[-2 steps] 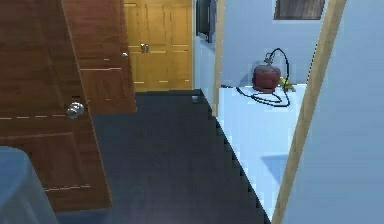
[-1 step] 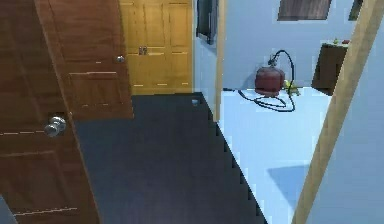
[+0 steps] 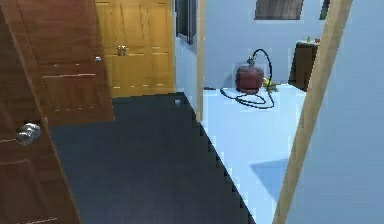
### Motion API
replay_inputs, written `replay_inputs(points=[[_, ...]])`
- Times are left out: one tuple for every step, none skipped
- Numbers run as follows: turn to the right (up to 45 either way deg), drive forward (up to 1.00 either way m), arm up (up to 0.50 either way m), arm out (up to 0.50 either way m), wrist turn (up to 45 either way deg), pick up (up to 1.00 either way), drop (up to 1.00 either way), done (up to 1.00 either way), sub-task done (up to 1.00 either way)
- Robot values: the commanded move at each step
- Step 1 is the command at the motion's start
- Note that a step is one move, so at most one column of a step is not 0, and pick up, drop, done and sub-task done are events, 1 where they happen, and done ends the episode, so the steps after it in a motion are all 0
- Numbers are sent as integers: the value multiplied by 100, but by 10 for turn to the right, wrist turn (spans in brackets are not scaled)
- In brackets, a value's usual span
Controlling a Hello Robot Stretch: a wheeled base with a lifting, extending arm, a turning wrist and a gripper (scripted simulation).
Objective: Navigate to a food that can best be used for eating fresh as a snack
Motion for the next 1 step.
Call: replay_inputs(points=[[0, 95, 0, 0, 0, 0, 0, 0, 0]])
